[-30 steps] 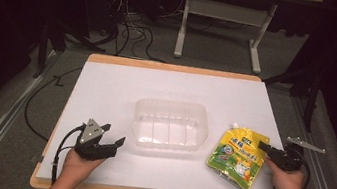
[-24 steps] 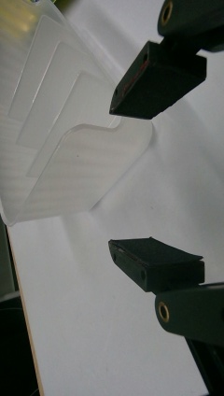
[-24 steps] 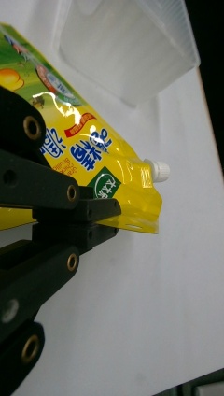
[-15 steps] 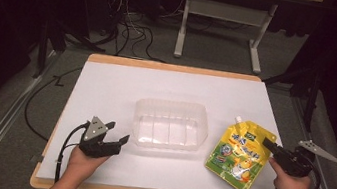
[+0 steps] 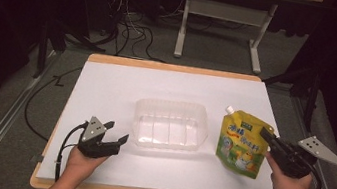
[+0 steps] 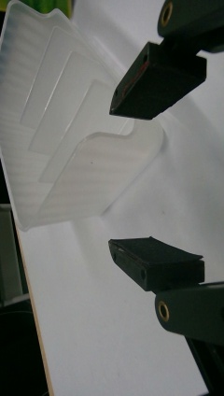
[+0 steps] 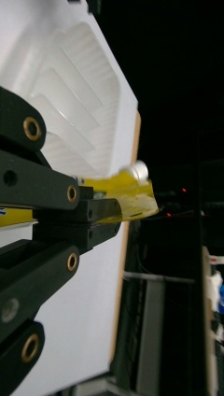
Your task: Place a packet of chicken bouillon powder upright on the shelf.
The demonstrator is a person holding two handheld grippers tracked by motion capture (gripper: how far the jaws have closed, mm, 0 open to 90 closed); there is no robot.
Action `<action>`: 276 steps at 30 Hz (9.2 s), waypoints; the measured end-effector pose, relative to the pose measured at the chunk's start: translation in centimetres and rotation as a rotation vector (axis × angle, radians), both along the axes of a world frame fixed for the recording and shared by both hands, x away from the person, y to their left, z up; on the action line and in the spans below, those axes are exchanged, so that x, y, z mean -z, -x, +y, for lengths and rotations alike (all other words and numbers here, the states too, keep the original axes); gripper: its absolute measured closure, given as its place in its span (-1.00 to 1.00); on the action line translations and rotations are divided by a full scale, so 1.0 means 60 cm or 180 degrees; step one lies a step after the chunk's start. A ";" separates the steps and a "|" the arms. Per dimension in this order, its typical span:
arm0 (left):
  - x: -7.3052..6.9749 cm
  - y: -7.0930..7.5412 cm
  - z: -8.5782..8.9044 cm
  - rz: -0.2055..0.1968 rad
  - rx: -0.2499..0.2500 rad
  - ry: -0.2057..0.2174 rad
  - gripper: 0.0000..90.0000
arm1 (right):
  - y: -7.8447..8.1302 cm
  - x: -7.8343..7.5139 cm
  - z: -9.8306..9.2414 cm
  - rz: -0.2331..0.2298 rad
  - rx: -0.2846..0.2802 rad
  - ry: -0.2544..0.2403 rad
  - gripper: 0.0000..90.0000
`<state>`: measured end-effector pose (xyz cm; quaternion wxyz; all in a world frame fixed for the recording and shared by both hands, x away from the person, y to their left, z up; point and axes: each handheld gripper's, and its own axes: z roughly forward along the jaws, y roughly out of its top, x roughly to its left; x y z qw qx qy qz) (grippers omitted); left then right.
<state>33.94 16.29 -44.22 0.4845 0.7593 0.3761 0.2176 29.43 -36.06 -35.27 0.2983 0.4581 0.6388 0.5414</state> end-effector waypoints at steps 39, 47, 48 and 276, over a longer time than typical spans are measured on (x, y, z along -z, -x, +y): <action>0.040 -0.096 -0.113 0.0323 -0.0569 -0.0213 1.00 | 0.010 0.082 -0.042 0.0406 0.0401 0.0121 0.43; 0.038 -0.099 -0.149 0.0318 -0.0488 -0.0209 1.00 | -0.002 0.085 -0.040 0.0408 0.0358 0.0115 0.76; 0.038 -0.098 -0.152 0.0316 -0.0484 -0.0203 1.00 | -0.002 0.085 -0.040 0.0408 0.0358 0.0115 0.76; -0.004 0.012 -0.040 -0.0036 -0.0011 -0.0084 -0.10 | -0.084 0.088 0.166 0.0013 0.0343 -0.0182 0.98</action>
